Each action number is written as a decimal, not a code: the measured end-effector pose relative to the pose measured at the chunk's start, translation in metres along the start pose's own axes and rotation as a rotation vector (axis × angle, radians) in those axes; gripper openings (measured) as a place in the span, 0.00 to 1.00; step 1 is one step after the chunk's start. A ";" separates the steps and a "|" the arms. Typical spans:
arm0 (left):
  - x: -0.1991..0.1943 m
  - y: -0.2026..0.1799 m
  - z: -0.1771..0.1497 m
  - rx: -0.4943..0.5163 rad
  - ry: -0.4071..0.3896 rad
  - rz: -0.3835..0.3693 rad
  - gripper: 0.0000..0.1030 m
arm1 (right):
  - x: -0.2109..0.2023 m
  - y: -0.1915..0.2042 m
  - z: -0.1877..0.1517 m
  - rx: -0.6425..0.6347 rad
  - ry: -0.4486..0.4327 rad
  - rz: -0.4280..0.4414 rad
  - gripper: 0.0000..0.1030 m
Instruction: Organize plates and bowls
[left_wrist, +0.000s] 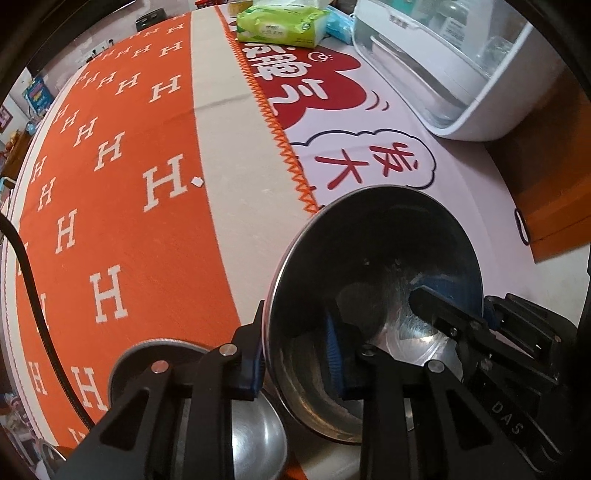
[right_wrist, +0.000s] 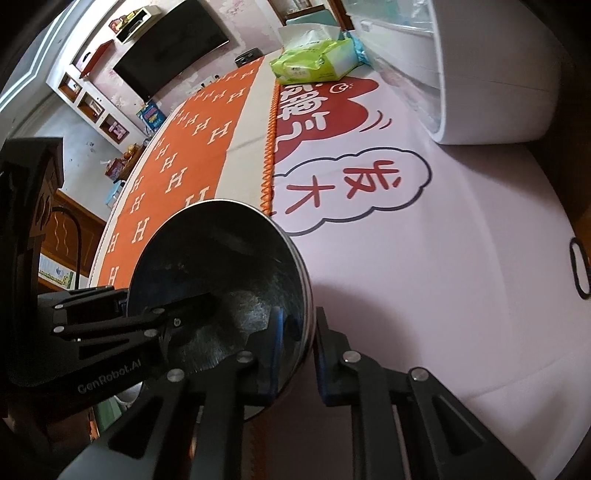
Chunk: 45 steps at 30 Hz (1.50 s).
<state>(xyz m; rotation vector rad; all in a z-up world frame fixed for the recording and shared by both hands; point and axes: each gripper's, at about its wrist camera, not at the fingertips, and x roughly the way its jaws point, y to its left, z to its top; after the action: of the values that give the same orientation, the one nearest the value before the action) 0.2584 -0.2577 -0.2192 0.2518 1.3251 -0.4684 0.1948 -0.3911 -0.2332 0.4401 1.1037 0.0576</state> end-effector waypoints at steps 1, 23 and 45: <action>-0.002 -0.002 -0.002 0.004 -0.001 -0.002 0.25 | -0.002 0.000 -0.001 0.001 -0.003 -0.001 0.14; -0.057 -0.018 -0.045 0.033 -0.066 -0.002 0.28 | -0.056 0.021 -0.024 -0.083 -0.110 -0.039 0.12; -0.120 0.010 -0.128 -0.035 -0.147 0.024 0.30 | -0.100 0.094 -0.071 -0.293 -0.173 -0.053 0.12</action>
<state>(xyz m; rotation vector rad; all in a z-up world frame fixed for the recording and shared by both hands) 0.1311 -0.1712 -0.1337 0.2004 1.1844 -0.4355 0.1032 -0.3093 -0.1396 0.1497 0.9187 0.1301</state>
